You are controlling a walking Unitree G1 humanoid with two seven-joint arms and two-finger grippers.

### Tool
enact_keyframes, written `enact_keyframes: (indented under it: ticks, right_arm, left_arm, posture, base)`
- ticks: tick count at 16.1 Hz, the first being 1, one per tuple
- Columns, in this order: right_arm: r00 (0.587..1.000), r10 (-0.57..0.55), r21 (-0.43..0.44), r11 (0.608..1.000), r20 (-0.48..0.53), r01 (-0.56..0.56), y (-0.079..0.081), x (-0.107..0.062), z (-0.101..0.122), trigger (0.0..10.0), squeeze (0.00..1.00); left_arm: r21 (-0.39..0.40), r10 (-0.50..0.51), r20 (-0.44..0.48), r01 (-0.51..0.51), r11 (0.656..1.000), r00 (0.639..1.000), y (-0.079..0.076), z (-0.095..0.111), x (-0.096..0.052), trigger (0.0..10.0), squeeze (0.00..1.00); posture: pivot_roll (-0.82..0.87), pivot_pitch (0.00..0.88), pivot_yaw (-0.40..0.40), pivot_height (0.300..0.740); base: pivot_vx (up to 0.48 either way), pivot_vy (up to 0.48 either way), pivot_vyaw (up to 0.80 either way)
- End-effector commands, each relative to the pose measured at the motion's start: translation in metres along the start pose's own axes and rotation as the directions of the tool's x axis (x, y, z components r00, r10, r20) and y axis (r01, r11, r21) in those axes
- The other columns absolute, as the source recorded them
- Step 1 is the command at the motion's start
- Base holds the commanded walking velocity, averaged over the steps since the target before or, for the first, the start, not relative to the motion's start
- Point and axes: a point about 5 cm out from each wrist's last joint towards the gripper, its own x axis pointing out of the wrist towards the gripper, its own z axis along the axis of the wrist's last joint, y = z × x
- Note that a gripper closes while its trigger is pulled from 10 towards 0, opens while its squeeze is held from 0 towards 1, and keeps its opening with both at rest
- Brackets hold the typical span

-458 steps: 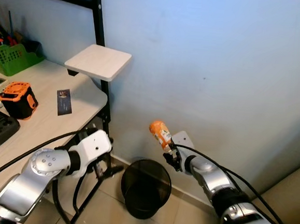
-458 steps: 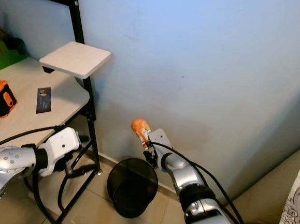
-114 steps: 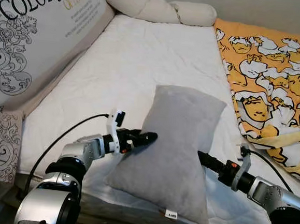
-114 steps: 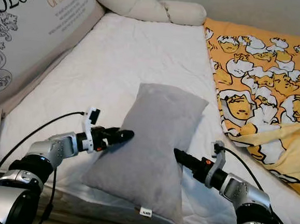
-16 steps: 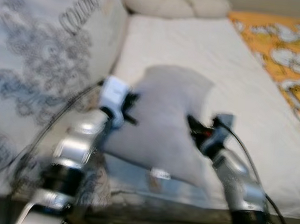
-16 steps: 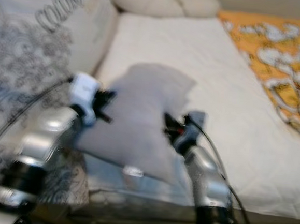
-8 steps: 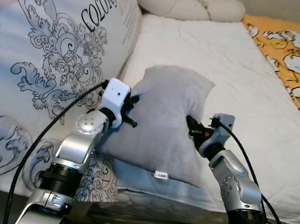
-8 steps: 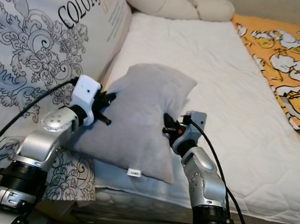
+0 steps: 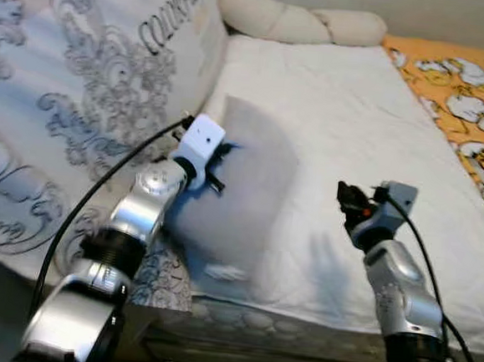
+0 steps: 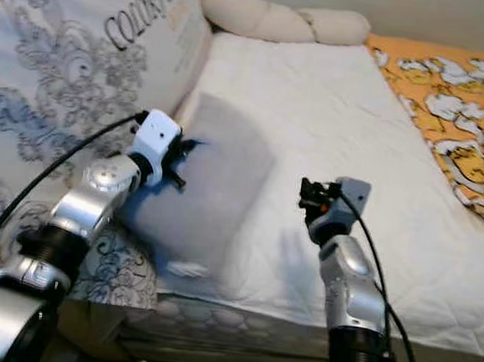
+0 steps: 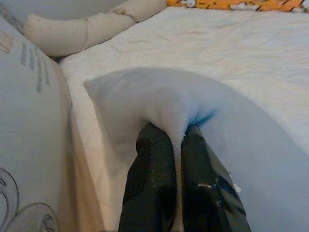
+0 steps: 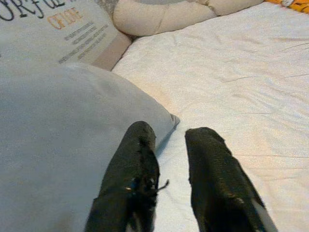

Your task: Clean up the room

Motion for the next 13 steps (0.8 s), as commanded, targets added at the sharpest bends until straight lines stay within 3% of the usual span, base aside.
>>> enact_keyframes:
  ticks: [1, 13]
  right_arm:
    - [1.0, 0.007, -0.003, 1.0, 0.006, -0.007, 0.0011, 0.0001, 0.001, 10.0, 1.0]
    - [1.0, 0.007, -0.003, 1.0, 0.006, -0.007, 0.0011, 0.0001, 0.001, 10.0, 1.0]
  left_arm:
    - [0.022, 0.026, 0.068, -0.027, 0.999, 0.997, 0.0061, 0.0163, 0.0019, 10.0, 0.0]
    - [0.022, 0.026, 0.068, -0.027, 0.999, 0.997, 0.0061, 0.0163, 0.0019, 10.0, 0.0]
  posture:
    - [-0.07, 0.0, 0.005, 0.74]
    - [-0.07, 0.0, 0.005, 0.74]
  base:
    - [0.0, 0.0, 0.0]
    - [0.0, 0.0, 0.0]
